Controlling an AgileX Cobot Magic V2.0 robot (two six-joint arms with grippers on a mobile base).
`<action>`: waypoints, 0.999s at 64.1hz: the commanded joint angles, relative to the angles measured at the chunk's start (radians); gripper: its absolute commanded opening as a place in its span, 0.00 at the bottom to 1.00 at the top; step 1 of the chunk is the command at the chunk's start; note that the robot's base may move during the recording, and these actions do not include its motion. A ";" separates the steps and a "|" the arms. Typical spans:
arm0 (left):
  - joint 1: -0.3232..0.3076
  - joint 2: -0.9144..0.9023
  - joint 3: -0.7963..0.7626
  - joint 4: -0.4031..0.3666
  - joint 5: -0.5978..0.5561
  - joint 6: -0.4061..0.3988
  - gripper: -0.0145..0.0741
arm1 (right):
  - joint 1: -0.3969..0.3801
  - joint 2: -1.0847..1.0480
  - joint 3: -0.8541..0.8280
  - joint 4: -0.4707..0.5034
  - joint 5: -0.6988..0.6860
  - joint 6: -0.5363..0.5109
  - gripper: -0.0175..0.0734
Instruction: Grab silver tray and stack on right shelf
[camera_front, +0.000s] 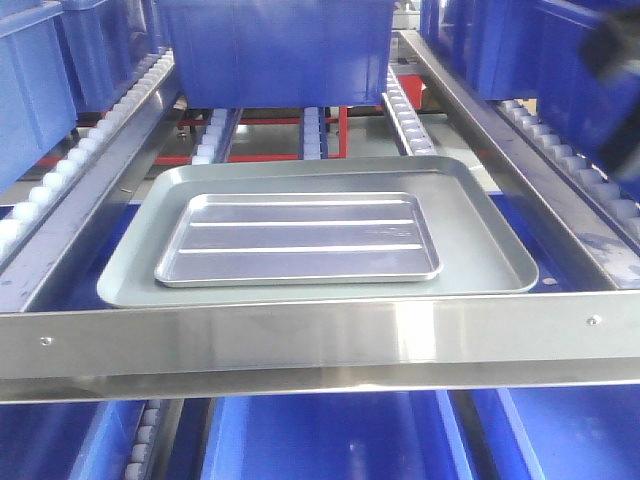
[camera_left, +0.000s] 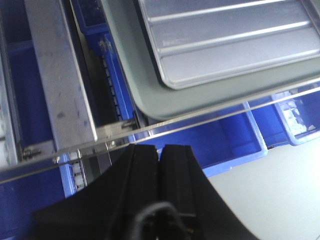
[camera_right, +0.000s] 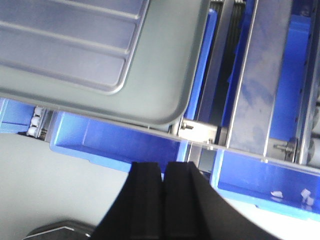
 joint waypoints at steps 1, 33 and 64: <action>-0.003 -0.097 0.039 0.008 -0.100 0.001 0.06 | -0.003 -0.118 0.062 -0.030 -0.143 -0.007 0.25; -0.003 -0.680 0.077 0.008 -0.035 0.001 0.06 | -0.003 -0.773 0.176 -0.076 -0.145 -0.007 0.25; -0.003 -0.723 0.077 0.002 -0.035 0.001 0.06 | -0.003 -0.804 0.176 -0.076 -0.145 -0.007 0.25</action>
